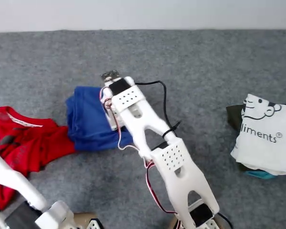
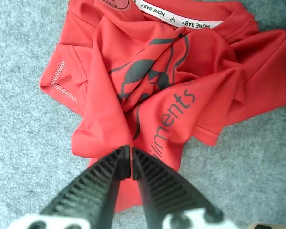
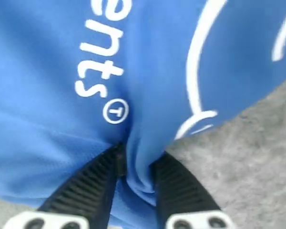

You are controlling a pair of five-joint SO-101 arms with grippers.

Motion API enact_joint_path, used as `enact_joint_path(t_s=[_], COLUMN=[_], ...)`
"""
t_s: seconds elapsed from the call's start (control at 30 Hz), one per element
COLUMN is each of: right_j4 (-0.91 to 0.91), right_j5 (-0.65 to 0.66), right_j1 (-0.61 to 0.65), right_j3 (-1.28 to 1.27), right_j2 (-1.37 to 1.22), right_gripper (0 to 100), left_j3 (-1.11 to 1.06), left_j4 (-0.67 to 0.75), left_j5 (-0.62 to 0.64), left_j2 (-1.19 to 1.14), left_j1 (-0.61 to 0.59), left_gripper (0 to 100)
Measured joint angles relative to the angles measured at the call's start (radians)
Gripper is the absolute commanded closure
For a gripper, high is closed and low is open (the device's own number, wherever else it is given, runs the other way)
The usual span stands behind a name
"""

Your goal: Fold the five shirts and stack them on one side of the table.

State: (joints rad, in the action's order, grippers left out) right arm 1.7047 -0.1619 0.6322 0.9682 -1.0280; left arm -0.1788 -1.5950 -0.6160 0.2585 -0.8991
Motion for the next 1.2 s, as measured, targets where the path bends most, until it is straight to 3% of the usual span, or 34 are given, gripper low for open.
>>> enact_joint_path(t_s=[0.33, 0.6, 0.83, 0.97, 1.03, 1.2], right_j4=[0.048, 0.049, 0.035, 0.032, 0.051, 0.052], right_j5=[0.212, 0.608, 0.988, 1.013, 0.964, 0.796], right_j1=[-0.150, -0.371, -0.640, -0.658, -0.647, -0.612], right_j3=[-0.083, -0.315, -0.327, -0.325, -0.308, -0.302], right_j2=[0.130, 0.390, 0.390, 0.370, 0.370, 0.416], right_gripper=[98.9, 98.9, 96.0, 77.4, 72.9, 88.1], left_j3=[0.000, 0.000, 0.000, 0.000, -0.005, -0.020], left_j4=[0.000, 0.000, 0.000, 0.000, 0.000, 0.000], left_j5=[0.000, 0.000, 0.000, 0.002, 0.002, -0.002], left_j2=[0.000, 0.000, 0.000, 0.000, 0.000, 0.000], left_j1=[0.000, 0.000, 0.000, 0.009, 0.032, 0.077], left_gripper=[98, 98, 98, 98, 98, 98])
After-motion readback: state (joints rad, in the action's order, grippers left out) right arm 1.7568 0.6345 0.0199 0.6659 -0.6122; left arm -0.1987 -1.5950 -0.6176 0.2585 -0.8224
